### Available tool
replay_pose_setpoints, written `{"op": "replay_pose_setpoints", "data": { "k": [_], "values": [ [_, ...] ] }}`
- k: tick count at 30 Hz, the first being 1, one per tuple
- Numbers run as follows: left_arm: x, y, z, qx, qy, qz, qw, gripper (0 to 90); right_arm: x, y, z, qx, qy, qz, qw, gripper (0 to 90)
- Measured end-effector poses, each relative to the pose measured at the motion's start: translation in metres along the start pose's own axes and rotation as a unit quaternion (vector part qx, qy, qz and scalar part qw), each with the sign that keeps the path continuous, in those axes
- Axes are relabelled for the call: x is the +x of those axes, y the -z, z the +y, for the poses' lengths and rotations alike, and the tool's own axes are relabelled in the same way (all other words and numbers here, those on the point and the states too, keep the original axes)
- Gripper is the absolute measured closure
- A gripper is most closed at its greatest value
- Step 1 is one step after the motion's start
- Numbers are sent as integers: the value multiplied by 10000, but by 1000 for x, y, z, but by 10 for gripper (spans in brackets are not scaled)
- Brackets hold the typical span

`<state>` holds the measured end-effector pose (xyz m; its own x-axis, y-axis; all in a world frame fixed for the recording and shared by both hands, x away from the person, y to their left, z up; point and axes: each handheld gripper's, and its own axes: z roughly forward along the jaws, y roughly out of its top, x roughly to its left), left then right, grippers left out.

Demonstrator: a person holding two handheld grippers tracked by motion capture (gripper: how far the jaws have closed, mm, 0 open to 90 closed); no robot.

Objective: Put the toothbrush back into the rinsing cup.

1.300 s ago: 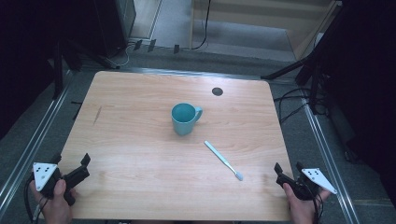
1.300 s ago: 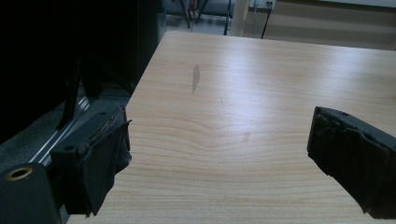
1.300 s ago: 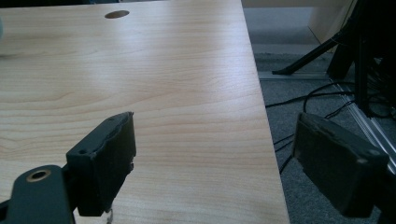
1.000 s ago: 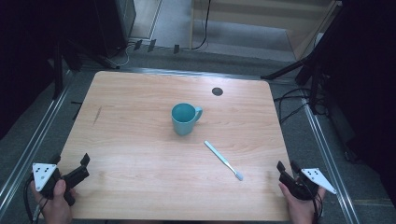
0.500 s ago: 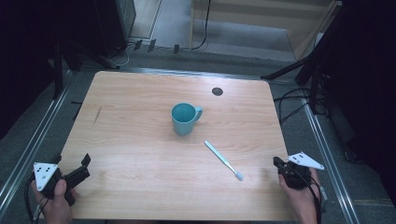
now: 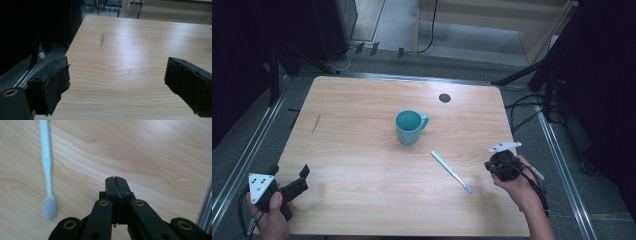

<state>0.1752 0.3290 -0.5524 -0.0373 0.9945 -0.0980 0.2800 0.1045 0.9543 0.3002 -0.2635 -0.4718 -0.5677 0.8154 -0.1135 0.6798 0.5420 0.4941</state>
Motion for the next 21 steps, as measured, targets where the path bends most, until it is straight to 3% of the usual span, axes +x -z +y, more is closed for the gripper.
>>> {"op": "replay_pose_setpoints", "data": {
  "k": [4,5,7,10,11,12,14,21],
  "values": [
    [0,0,0,11,15,-6,10000,60,14,-9,18,398,364,201,9983,900],
    [0,-1,0,20,22,-12,10000,60,24,-14,28,607,497,389,9962,900],
    [0,-1,0,38,30,-21,10000,60,27,-15,30,655,541,432,9954,900],
    [1,-1,0,49,26,-27,10000,60,41,-23,39,957,619,705,9910,900],
    [1,-1,0,42,24,-25,10000,60,45,-26,41,1084,682,752,9889,900],
    [1,-1,0,46,22,-25,10000,60,54,-31,44,1291,818,883,9843,900],
    [1,-1,0,46,29,-30,10000,60,57,-33,45,1375,856,927,9824,900],
    [1,-1,1,57,27,-40,10000,60,79,-50,50,2117,1223,1099,9634,900]
  ]
}}
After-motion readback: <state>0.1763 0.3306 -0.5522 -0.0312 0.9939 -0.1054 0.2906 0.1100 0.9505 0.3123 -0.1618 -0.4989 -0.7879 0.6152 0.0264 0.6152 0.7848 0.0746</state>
